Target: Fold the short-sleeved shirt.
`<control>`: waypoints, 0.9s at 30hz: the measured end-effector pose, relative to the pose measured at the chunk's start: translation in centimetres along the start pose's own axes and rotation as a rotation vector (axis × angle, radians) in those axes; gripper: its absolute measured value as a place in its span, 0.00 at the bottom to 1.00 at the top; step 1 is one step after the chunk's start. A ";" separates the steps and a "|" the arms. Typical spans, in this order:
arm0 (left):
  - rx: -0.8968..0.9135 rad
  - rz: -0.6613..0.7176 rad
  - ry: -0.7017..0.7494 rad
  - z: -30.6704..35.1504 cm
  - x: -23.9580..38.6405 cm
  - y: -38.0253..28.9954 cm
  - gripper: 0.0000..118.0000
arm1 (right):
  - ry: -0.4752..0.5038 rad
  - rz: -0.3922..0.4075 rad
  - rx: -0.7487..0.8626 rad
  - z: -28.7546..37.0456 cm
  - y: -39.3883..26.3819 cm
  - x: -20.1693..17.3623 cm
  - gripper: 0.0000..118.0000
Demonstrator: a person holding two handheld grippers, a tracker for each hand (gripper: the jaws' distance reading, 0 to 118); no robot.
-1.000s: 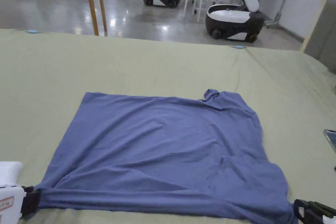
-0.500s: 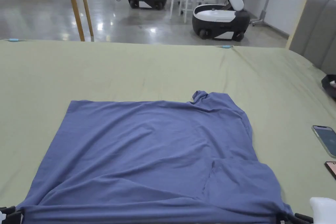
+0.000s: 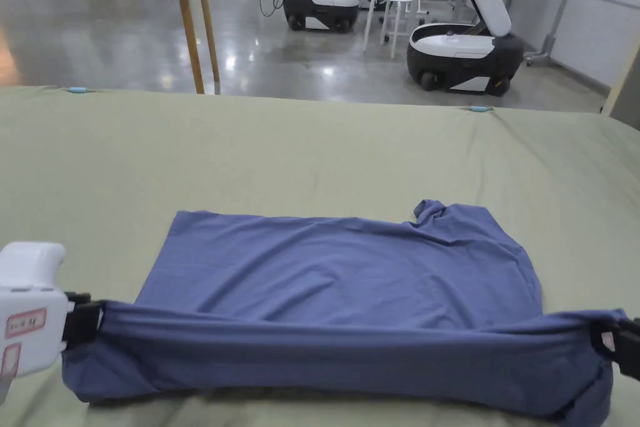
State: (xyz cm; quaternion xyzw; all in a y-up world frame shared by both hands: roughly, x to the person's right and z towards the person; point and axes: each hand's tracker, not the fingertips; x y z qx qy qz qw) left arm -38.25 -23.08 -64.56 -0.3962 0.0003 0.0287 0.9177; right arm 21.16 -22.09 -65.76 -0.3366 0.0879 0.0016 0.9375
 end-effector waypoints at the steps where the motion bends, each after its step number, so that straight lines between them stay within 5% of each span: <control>1: 0.003 -0.003 0.002 -0.8 0.0 1.1 0.02 | 0.004 0.003 -0.010 -1.1 1.1 0.1 0.06; 13: -0.072 -0.010 -0.004 -11.3 -0.2 7.0 0.03 | -0.008 0.010 -0.178 -14.4 5.4 2.0 0.08; 14: -0.077 -0.003 -0.027 -11.9 -0.3 6.8 0.11 | -0.008 -0.002 -0.176 -14.9 5.1 2.0 0.21; 15: -0.081 0.004 -0.051 -12.5 -0.4 6.5 0.35 | 0.019 -0.031 -0.182 -15.1 4.8 2.3 0.54; 16: -0.078 -0.002 -0.045 -12.6 -0.3 6.2 0.87 | 0.030 -0.053 -0.196 -15.3 4.5 2.5 1.00; 17: -0.082 -0.002 -0.049 -12.9 -0.3 5.7 1.00 | 0.035 -0.075 -0.228 -15.5 4.0 2.6 0.99; 24: -0.022 0.036 0.067 -7.3 -1.0 2.5 0.71 | -0.021 -0.061 -0.112 -10.0 -0.8 2.5 0.89; 25: -0.004 0.049 0.066 -6.3 -1.0 1.8 0.50 | -0.042 -0.063 -0.079 -9.1 -1.5 2.4 0.69; 27: 0.010 0.060 0.048 -5.1 -1.5 0.1 0.02 | -0.076 -0.079 -0.044 -7.8 -3.4 2.5 0.04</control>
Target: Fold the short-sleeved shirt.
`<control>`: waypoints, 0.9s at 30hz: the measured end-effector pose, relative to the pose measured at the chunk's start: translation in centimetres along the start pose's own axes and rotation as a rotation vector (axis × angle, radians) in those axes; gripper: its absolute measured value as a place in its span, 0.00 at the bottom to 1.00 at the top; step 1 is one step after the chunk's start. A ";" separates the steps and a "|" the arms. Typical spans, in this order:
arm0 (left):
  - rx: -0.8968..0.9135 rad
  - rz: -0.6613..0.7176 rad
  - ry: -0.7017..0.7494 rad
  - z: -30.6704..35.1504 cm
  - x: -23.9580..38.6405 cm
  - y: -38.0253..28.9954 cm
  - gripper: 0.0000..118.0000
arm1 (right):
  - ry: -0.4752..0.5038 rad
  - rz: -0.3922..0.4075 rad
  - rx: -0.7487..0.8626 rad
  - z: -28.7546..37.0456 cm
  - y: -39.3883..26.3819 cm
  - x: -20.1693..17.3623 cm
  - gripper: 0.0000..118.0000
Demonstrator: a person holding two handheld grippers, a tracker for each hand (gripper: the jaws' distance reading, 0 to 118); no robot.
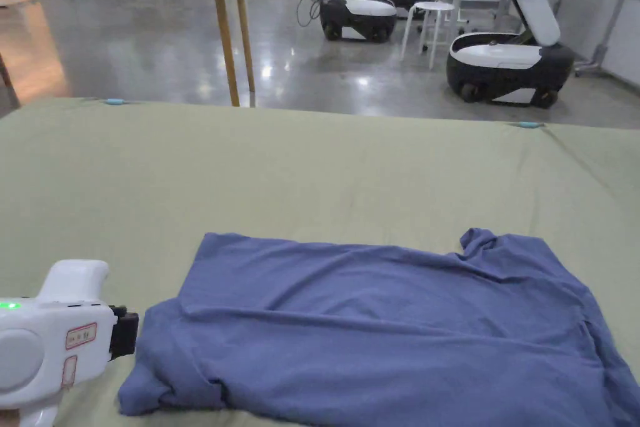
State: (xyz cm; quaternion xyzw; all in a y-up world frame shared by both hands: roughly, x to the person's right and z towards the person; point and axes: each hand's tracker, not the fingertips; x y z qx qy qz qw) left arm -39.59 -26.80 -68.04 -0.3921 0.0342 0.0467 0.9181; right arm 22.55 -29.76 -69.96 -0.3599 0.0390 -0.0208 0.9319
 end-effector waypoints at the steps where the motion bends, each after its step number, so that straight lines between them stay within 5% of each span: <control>1: -0.002 0.014 -0.013 0.5 0.0 -0.6 0.01 | -0.006 0.003 0.007 1.3 -0.3 -0.1 0.00; 5: -0.045 0.054 -0.072 0.6 0.3 -2.6 0.07 | 0.024 -0.006 -0.021 2.8 -2.4 0.1 0.00; 6: -0.054 0.056 -0.069 0.3 0.5 -2.7 0.29 | 0.024 -0.006 -0.024 2.9 -2.8 0.1 0.00; 7: -0.092 0.059 -0.066 -0.2 0.8 -2.9 0.77 | 0.027 -0.010 -0.027 3.1 -3.3 0.3 0.00; 8: -0.145 0.061 -0.060 -0.9 1.0 -3.1 0.98 | 0.036 -0.020 -0.029 3.1 -3.7 0.4 0.00; 9: -0.128 0.066 -0.062 -1.2 1.2 -3.3 1.00 | 0.041 -0.027 -0.032 3.8 -3.5 0.2 0.00; 13: -0.167 0.054 -0.024 -3.8 1.5 -3.3 0.97 | 0.052 -0.039 -0.037 4.1 -3.8 0.1 0.00; 15: -0.181 0.066 -0.004 -4.9 1.8 -3.1 0.86 | 0.050 -0.045 -0.043 3.7 -3.9 0.1 0.00; 19: -0.162 0.104 -0.033 -4.8 1.8 -3.0 0.21 | 0.053 -0.040 -0.049 3.6 -3.6 -0.3 0.05; 20: -0.143 0.095 -0.041 -4.6 1.9 -3.2 0.13 | 0.060 -0.035 -0.045 3.5 -3.5 -0.3 0.26; 21: -0.153 0.068 -0.056 -4.7 2.0 -3.2 0.12 | 0.076 -0.033 -0.045 3.4 -3.0 -0.2 0.63; 22: -0.158 0.065 -0.064 -4.8 2.3 -3.2 0.12 | 0.088 -0.033 -0.056 3.0 -2.7 -0.3 0.86; 23: -0.161 0.054 -0.049 -4.7 2.4 -3.2 0.11 | 0.103 -0.033 -0.087 2.2 -2.6 -0.5 0.96; 27: -0.170 0.035 -0.055 -4.5 2.9 -2.7 0.11 | 0.101 -0.008 -0.093 0.5 -3.7 -0.5 0.98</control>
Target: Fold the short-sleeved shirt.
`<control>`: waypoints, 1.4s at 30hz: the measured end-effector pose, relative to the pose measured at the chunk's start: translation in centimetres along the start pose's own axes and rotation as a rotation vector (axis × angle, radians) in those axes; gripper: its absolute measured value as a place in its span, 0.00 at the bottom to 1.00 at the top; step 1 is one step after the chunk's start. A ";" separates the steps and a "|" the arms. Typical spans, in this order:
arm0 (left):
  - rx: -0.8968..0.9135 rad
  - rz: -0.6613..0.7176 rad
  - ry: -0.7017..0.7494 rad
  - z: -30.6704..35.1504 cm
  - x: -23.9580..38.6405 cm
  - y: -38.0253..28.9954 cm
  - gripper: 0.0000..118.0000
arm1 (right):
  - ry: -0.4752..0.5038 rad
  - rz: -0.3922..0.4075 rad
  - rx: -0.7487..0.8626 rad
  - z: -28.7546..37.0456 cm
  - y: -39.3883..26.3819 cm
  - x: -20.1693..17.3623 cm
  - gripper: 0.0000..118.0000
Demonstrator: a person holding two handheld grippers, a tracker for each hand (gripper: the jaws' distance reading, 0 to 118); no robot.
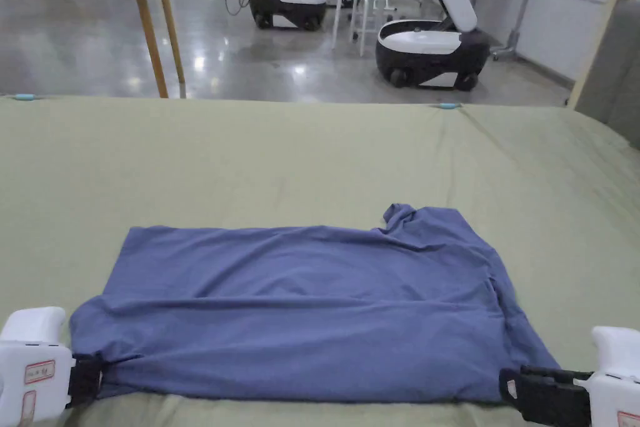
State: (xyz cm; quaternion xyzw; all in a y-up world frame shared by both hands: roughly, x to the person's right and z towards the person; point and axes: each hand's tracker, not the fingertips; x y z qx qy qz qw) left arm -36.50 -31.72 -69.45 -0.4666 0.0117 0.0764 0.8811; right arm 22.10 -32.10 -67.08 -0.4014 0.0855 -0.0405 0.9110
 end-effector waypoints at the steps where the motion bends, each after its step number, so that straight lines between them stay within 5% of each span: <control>1: -0.009 -0.006 -0.001 0.0 0.1 0.0 0.11 | -0.005 0.001 -0.005 -0.7 -0.2 0.2 0.98; 4: -0.013 -0.009 -0.005 0.2 0.2 0.1 0.11 | -0.007 0.029 -0.065 -2.9 2.9 -0.3 0.92; 5: -0.013 -0.009 -0.006 0.3 0.3 0.1 0.11 | -0.013 0.034 -0.068 -3.2 3.0 -0.3 0.77; 7: -0.016 -0.016 -0.007 0.5 0.6 0.0 0.11 | -0.015 0.061 -0.068 -3.4 3.1 -0.5 0.15; 8: -0.016 -0.025 -0.005 0.6 0.6 0.1 0.11 | -0.013 0.072 -0.063 -3.2 3.0 -0.8 0.12; 10: -0.013 -0.031 0.002 0.9 0.7 0.1 0.11 | -0.033 0.111 -0.049 -2.3 3.0 -1.4 0.08; 36: -0.005 0.014 -0.034 11.6 -3.5 -11.1 0.10 | 0.074 0.021 -0.036 10.5 -5.2 -2.6 0.07; 38: -0.006 0.010 -0.036 11.1 -3.5 -11.2 0.10 | 0.082 0.013 -0.045 10.1 -5.2 -2.6 0.09; 39: -0.004 0.004 -0.041 11.1 -3.5 -11.2 0.12 | 0.089 -0.014 -0.043 10.0 -5.2 -2.6 0.18; 40: -0.003 0.000 -0.047 11.1 -3.4 -11.2 0.37 | 0.093 -0.037 -0.041 10.0 -5.0 -2.5 0.52; 41: -0.002 -0.004 -0.033 11.0 -3.4 -11.0 0.74 | 0.099 -0.043 -0.041 9.9 -4.7 -2.4 0.86; 42: 0.006 -0.006 -0.009 11.1 -3.5 -10.9 0.97 | 0.097 -0.047 -0.034 10.0 -4.5 -2.5 1.00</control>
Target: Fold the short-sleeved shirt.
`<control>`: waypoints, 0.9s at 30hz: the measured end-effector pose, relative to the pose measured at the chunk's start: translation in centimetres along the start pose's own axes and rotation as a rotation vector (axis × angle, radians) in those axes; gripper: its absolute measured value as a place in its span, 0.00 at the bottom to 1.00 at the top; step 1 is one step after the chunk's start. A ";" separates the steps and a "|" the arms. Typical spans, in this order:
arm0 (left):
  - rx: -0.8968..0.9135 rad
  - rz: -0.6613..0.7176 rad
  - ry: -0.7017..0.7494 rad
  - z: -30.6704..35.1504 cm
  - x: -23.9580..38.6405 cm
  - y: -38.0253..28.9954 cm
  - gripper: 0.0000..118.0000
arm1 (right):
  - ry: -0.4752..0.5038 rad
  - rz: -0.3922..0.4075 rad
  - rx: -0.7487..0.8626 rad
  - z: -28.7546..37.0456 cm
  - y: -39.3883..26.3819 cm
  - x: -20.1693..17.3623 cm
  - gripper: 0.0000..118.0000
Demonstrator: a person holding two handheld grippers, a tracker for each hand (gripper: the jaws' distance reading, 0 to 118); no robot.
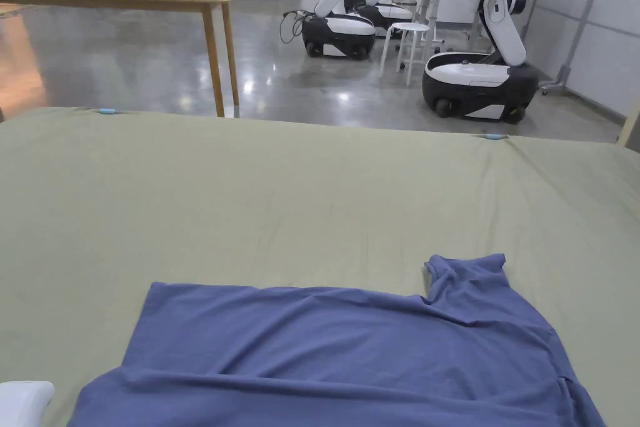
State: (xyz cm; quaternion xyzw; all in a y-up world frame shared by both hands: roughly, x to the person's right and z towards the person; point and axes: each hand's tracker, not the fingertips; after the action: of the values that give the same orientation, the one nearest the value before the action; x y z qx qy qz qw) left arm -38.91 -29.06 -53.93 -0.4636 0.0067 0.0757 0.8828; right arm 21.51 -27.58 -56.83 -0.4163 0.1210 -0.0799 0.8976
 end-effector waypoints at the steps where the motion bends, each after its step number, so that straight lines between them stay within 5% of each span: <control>1: 0.040 -0.007 0.010 0.5 -0.1 0.2 0.96 | -0.003 -0.013 0.049 0.4 0.1 0.1 0.99; 6: 0.185 -0.006 0.016 1.8 0.5 5.0 0.89 | -0.092 0.037 0.144 -0.8 4.2 -0.5 0.93; 7: 0.183 -0.004 0.022 1.3 0.7 6.3 0.77 | -0.099 0.054 0.159 -1.3 5.2 -0.6 0.72; 8: 0.194 -0.009 0.019 0.7 0.9 7.7 0.55 | -0.106 0.067 0.180 -1.5 6.3 -1.0 0.40; 9: 0.201 -0.016 0.016 -0.4 1.1 9.1 0.21 | -0.134 0.071 0.207 -2.3 7.3 -1.3 0.05; 10: 0.195 -0.024 0.027 -1.9 1.4 10.5 0.02 | -0.157 0.084 0.214 -3.3 8.2 -1.4 0.00; 17: 0.099 -0.008 0.100 -12.8 1.5 18.0 0.05 | -0.145 0.086 0.154 -9.1 12.2 -0.1 0.00; 18: 0.077 0.003 0.142 -13.9 1.6 18.6 0.18 | -0.148 0.079 0.141 -9.9 12.6 0.2 0.00; 19: 0.059 -0.013 0.160 -15.2 1.3 19.1 0.59 | -0.146 0.078 0.131 -10.6 12.8 0.6 0.00; 20: 0.055 0.000 0.174 -16.4 1.1 19.3 0.88 | -0.146 0.077 0.118 -11.1 13.1 0.9 0.00; 21: 0.063 -0.002 0.177 -17.1 1.0 19.5 0.95 | -0.148 0.075 0.101 -11.7 13.4 1.4 0.00; 27: -0.040 -0.035 0.194 -19.1 2.0 19.1 0.90 | -0.185 0.087 0.032 -15.2 15.1 4.0 0.00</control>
State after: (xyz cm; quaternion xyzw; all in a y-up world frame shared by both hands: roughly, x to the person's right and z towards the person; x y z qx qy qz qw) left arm -38.49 -33.79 -80.65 -0.4862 0.0826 0.0148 0.8698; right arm 21.64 -29.95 -78.53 -0.4021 0.0545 -0.0039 0.9140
